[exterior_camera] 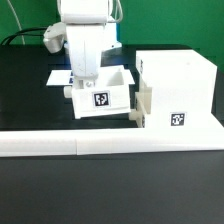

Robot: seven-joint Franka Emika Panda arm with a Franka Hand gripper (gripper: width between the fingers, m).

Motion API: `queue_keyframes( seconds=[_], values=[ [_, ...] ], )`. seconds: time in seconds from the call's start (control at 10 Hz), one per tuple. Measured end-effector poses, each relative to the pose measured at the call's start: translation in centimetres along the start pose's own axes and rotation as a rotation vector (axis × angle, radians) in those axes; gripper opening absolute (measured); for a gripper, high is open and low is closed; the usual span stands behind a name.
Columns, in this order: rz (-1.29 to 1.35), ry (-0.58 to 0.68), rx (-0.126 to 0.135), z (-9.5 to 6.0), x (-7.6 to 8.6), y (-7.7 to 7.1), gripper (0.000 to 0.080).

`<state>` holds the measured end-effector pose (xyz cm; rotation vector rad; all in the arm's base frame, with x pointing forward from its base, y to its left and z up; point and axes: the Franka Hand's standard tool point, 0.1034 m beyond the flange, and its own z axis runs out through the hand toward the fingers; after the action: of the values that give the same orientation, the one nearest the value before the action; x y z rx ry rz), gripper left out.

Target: Assemble drawer

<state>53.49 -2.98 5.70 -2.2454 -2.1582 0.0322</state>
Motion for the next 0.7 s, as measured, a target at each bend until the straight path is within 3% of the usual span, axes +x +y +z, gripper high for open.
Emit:
queue_keyframes(
  seconds=[0.3,0.7],
  values=[
    [0.002,0.002,-0.007,-0.17,1.37,0.51,0.0044],
    [0.004,0.003,-0.005,-0.07,1.26,0.41,0.0044]
  ],
)
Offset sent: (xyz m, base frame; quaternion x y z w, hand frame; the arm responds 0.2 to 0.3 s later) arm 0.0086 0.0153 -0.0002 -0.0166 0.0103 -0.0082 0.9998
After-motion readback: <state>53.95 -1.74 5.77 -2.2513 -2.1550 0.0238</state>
